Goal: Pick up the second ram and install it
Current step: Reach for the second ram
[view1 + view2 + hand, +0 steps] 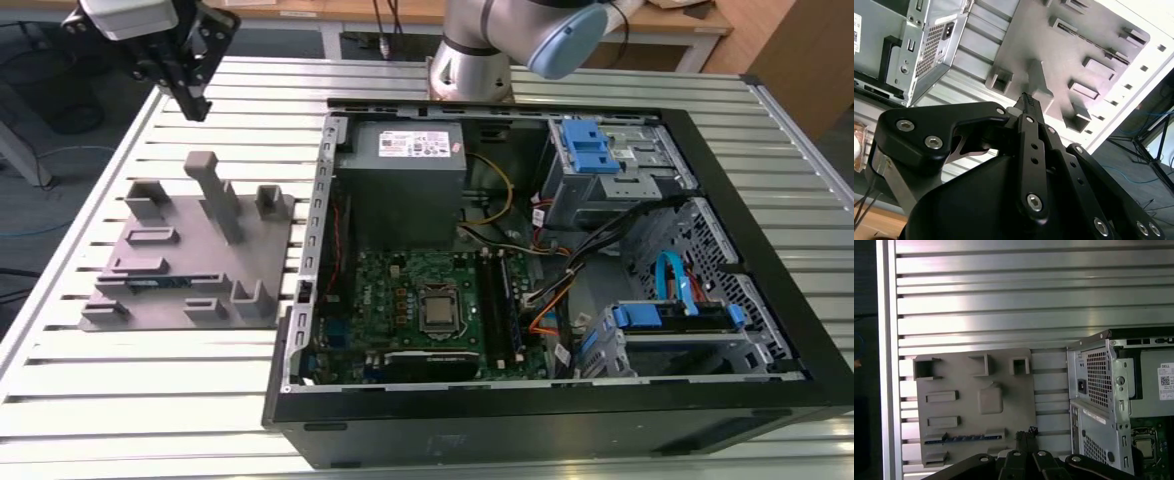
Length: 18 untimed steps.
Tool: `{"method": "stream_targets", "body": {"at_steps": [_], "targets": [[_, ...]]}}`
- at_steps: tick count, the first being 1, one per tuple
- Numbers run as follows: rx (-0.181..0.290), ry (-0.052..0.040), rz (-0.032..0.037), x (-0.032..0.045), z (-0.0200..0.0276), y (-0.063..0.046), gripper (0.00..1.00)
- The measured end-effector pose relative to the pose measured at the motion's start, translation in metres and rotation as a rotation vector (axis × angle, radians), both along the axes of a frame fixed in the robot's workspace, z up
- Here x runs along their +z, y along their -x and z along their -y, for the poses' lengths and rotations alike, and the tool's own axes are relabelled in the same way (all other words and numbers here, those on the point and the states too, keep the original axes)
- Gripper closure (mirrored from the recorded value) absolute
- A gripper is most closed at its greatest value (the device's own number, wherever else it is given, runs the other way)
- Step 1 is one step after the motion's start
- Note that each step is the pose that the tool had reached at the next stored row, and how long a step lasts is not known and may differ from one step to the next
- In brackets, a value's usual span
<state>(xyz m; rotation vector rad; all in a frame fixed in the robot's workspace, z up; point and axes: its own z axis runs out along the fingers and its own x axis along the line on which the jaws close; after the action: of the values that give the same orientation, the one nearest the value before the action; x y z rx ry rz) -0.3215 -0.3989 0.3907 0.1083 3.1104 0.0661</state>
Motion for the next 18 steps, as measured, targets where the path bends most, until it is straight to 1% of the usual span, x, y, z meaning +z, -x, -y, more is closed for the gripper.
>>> {"method": "stream_targets", "body": {"at_steps": [8,12,15,18], "targets": [[0.000,-0.0001,0.0002,-0.0010,0.0008,0.016,0.89],[0.000,0.0000,0.0000,-0.0015,0.0025,0.025,0.89],[0.000,-0.0001,0.0000,-0.0024,0.0066,0.030,0.89],[0.000,0.0000,0.0000,-0.0039,0.0127,0.035,0.89]]}}
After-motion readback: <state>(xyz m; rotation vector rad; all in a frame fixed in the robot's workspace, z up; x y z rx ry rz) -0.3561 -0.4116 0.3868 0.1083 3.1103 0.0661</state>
